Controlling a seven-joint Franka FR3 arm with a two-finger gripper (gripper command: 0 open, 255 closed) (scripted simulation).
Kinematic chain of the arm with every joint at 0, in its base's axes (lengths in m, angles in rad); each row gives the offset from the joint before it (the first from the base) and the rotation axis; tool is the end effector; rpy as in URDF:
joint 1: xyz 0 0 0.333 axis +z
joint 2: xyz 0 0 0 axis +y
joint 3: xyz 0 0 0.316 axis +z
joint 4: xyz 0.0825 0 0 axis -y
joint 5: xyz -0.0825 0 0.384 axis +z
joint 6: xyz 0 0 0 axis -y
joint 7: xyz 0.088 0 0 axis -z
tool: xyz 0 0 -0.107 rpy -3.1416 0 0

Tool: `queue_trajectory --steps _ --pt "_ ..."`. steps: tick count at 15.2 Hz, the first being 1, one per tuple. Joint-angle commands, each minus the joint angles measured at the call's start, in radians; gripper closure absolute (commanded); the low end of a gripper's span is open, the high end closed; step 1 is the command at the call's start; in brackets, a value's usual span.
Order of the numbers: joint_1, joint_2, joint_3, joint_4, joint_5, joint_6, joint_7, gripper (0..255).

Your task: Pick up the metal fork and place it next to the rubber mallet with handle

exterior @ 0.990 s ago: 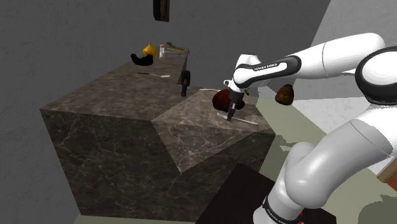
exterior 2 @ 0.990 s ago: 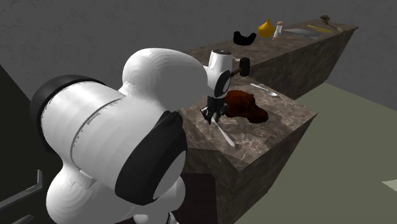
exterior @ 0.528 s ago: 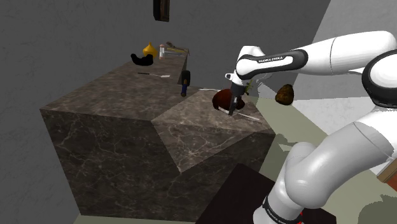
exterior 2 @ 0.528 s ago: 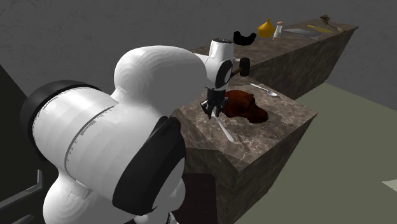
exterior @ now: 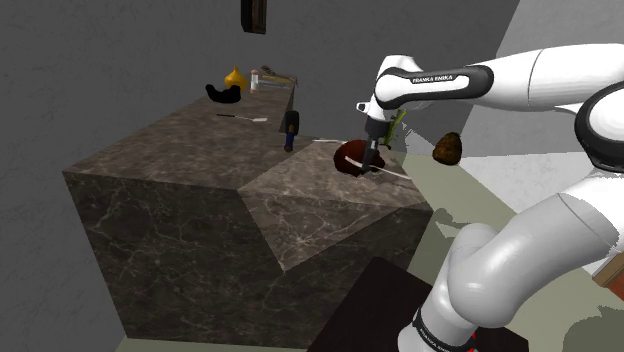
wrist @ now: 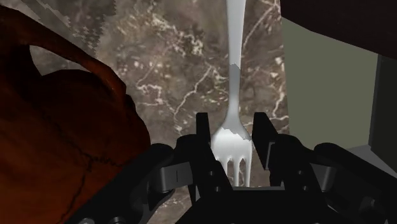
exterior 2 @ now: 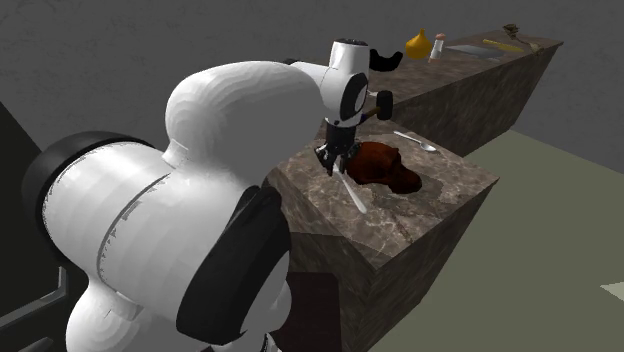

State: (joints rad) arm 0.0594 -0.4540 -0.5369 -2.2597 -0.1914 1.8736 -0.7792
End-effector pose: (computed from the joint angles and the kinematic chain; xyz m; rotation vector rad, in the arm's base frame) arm 0.3716 -0.2329 0.5121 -3.0526 -0.6217 -0.0603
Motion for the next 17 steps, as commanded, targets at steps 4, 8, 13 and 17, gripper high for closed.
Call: queue_trajectory --steps 4,8,13,17 --pt "0.003 -0.004 0.011 0.064 0.006 -0.068 0.0 255" --pt "0.006 -0.003 0.019 0.117 0.011 -0.121 0.0 255" --pt "0.011 0.003 0.027 0.189 0.019 -0.187 -0.002 255" --pt "0.015 0.012 0.032 0.249 0.025 -0.239 -0.004 255"
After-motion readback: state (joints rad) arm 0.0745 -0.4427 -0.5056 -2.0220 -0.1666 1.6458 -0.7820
